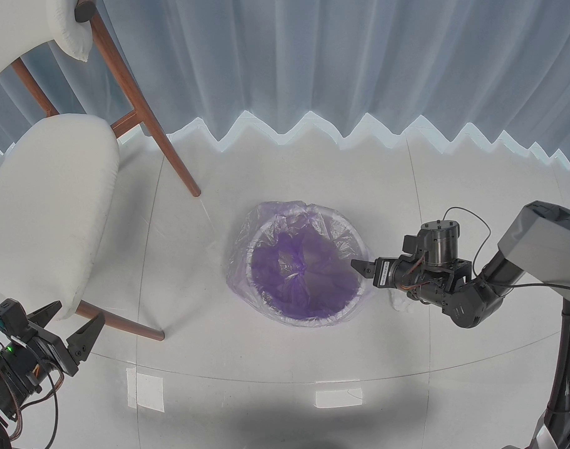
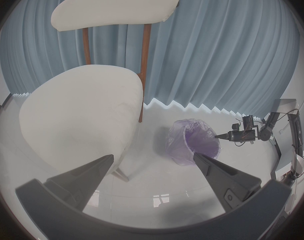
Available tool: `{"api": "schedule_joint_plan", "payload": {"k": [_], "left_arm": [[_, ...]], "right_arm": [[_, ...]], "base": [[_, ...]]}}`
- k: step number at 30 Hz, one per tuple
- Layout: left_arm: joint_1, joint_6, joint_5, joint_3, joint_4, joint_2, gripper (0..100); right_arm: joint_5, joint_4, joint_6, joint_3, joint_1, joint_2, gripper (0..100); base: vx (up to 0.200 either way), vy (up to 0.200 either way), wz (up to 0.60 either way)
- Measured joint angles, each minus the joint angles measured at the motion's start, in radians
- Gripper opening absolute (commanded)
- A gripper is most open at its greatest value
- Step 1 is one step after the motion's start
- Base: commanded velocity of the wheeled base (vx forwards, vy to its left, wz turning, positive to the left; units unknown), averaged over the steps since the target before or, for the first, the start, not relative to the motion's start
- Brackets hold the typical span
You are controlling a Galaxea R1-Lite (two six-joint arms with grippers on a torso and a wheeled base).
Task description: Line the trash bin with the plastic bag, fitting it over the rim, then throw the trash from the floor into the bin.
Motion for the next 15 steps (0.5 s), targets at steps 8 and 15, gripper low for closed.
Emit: {"api": "schedule_joint_plan", "payload": {"k": [8, 15], "left_arm": [[0.002, 0.002, 0.000, 0.000, 0.010, 0.002, 100], [0.003, 0.002, 0.000, 0.000, 0.010, 0.004, 100]], "right_arm": [[-0.002, 0.008, 0.001, -0.099, 0.013, 0.102, 100], [-0.015, 0.035, 0.001, -0.130, 0.048, 0.144, 0]], "base": [[0.000, 0.000, 0.00], [0.000, 0.000, 0.00]]}}
